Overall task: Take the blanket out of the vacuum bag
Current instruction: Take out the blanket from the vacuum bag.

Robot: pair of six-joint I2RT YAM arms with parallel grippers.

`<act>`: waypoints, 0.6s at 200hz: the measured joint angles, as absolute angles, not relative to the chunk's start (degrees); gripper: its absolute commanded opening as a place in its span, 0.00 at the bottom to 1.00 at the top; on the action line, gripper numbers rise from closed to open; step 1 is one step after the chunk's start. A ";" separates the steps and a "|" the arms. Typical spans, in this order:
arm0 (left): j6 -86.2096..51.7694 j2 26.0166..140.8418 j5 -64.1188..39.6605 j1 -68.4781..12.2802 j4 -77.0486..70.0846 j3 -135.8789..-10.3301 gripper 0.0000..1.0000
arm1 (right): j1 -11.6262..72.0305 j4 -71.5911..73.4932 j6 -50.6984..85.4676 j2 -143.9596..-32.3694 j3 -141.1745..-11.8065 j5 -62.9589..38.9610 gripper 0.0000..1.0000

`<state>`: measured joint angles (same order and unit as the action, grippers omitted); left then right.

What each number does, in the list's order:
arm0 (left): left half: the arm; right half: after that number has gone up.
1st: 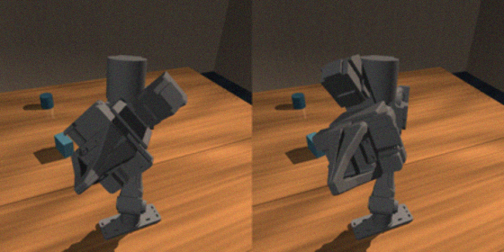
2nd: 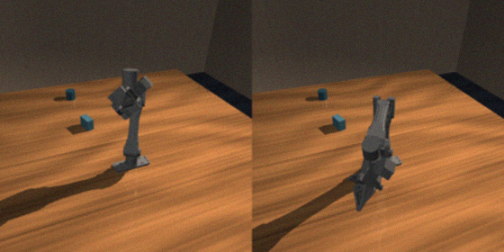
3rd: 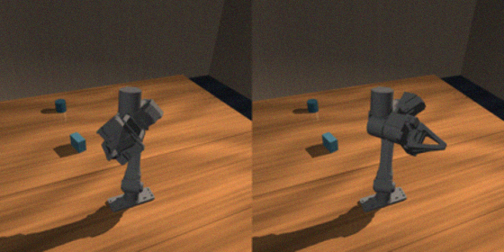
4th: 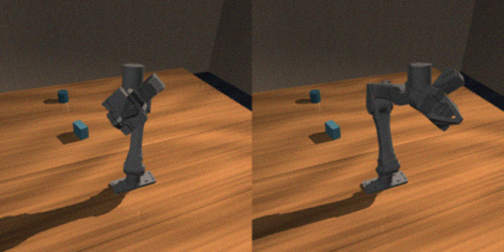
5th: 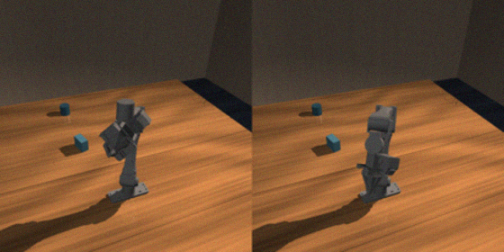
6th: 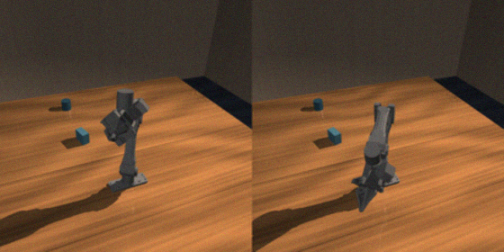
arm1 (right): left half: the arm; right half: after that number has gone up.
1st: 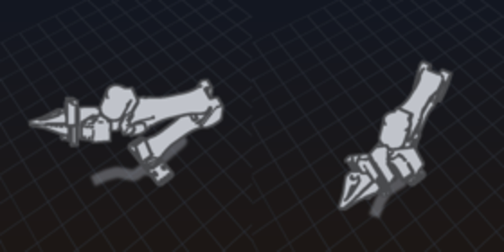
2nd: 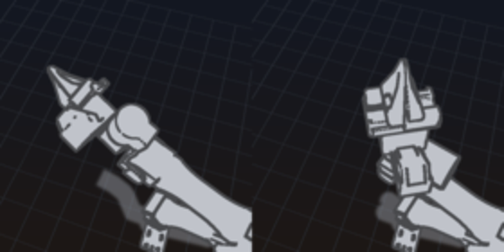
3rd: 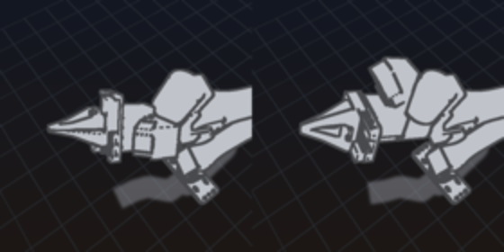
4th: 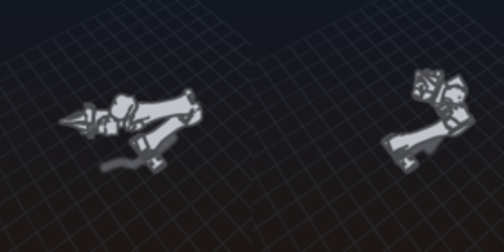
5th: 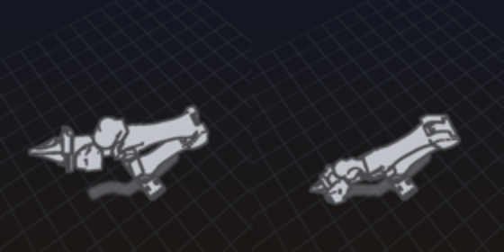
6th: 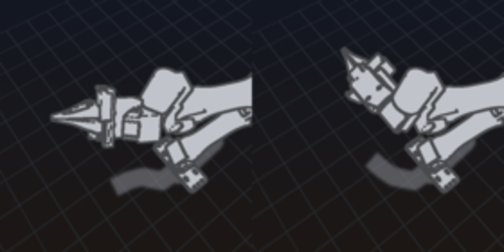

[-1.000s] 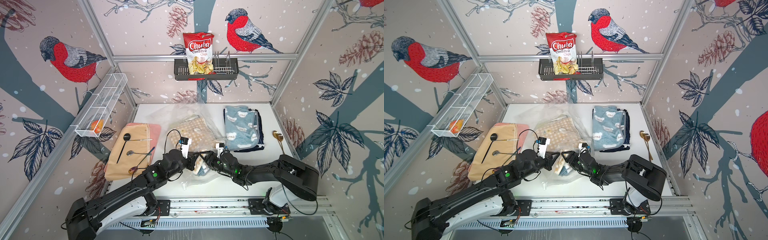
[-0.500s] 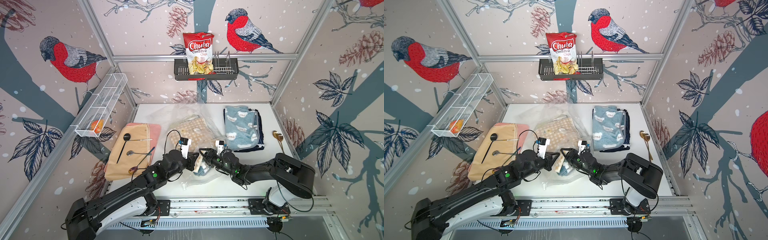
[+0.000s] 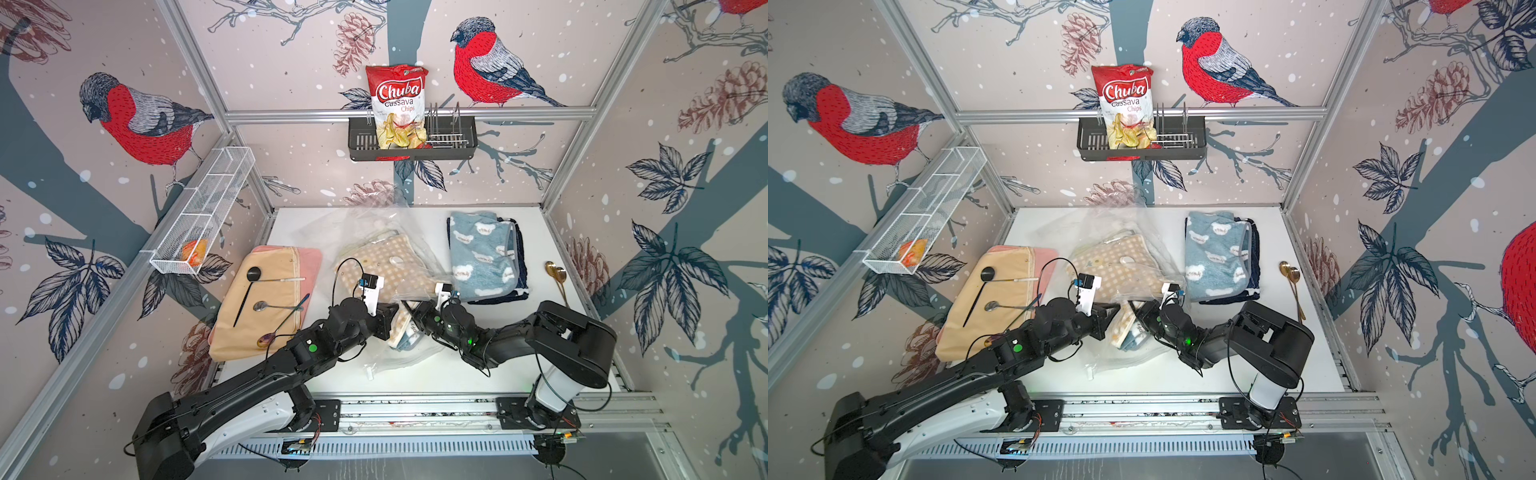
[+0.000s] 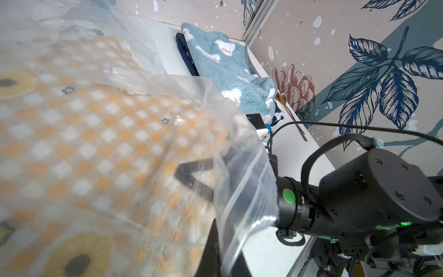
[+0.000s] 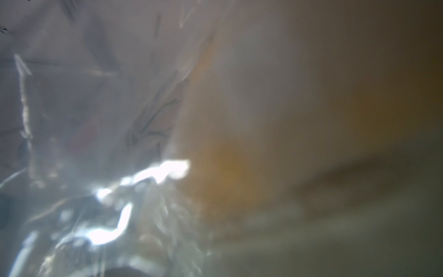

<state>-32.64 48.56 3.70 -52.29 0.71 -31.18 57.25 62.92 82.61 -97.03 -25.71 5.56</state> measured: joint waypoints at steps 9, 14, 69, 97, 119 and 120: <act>-32.64 48.14 4.08 -52.29 0.75 -30.92 0.00 | 57.12 63.05 82.59 -97.69 -26.28 5.56 0.16; -32.73 48.01 4.14 -52.29 0.78 -30.85 0.00 | 57.10 63.26 82.59 -98.06 -26.50 5.54 0.12; -32.84 47.42 4.56 -52.29 1.58 -30.76 0.00 | 58.96 63.70 82.59 -99.18 -28.01 5.54 0.00; -32.82 46.94 4.64 -52.29 1.58 -30.72 0.00 | 59.44 62.43 82.32 -97.03 -28.10 5.45 0.00; -32.86 46.63 4.73 -52.29 1.58 -30.65 0.00 | 59.90 61.34 81.69 -94.21 -27.83 5.39 0.00; -32.86 46.63 4.73 -52.29 1.58 -30.65 0.00 | 59.92 61.28 81.67 -94.08 -27.81 5.39 0.00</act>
